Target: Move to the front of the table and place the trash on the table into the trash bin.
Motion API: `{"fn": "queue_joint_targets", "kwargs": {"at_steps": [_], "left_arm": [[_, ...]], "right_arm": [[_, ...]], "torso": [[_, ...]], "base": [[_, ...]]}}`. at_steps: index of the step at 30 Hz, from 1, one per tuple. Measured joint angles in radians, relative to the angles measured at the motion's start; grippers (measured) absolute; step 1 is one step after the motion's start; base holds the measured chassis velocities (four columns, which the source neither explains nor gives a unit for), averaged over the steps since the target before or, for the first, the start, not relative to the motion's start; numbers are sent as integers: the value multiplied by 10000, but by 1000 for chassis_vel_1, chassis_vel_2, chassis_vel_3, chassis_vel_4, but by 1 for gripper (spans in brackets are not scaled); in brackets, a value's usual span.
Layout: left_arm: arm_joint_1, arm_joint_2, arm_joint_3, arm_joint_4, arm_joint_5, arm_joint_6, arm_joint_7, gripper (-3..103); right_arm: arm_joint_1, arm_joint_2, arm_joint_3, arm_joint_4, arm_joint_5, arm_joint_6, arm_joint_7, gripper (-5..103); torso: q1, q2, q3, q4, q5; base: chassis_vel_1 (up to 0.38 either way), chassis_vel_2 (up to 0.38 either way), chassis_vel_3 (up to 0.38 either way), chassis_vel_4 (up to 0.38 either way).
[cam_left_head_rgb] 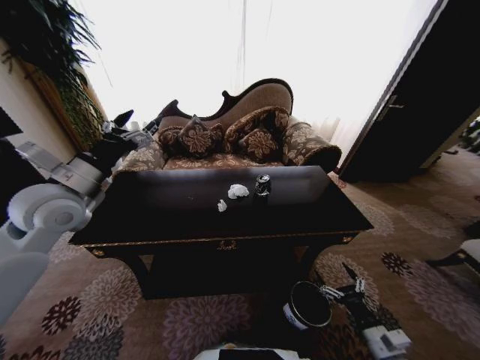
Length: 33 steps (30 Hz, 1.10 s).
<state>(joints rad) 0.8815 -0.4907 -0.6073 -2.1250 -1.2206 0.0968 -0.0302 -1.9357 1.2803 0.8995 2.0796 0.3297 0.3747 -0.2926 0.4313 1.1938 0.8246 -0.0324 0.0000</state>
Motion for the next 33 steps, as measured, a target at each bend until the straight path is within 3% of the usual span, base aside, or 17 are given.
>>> {"fn": "queue_joint_targets", "kwargs": {"at_steps": [10, 15, 16, 24, 28, 33], "left_arm": [[1056, -184, -590, -148, 598, -9, -33, 100], [1738, -498, -1314, -504, 787, -20, -25, 100], [2021, -652, -1744, -872, 716, 3, -19, 100], [1971, -912, -1696, -1208, 679, 5, 19, 100], [2832, -1130, -2454, -1598, 700, 11, 25, 100], [3997, -1452, -3090, -1993, 981, 15, 83, 100]], "right_arm": [[143, -362, 188, 1988, 950, -762, 748, 100], [601, -1298, 232, 2768, 1671, -1668, 1269, 100], [958, -1792, 15, 2778, 1954, -2115, 1483, 100], [1344, -1812, -234, 2868, 2651, -3025, 2025, 100], [2086, -2616, -413, 2649, 3109, -3770, 2173, 100], [2658, -3376, -499, 2125, 3652, -3924, 2224, 100]], "torso": [[0, 0, 1, 1, -1], [0, 1, 0, 0, -1], [0, 0, 0, 8, 0], [0, 1, 0, -8, 1], [1, 0, 1, 4, 1], [0, 0, 1, -1, 1]], "base": [[0, 0, 0, 0], [0, 0, 0, 0], [0, 0, 0, 0], [0, 0, 0, 0], [0, 0, 0, 0], [0, 0, 0, 0]]}}
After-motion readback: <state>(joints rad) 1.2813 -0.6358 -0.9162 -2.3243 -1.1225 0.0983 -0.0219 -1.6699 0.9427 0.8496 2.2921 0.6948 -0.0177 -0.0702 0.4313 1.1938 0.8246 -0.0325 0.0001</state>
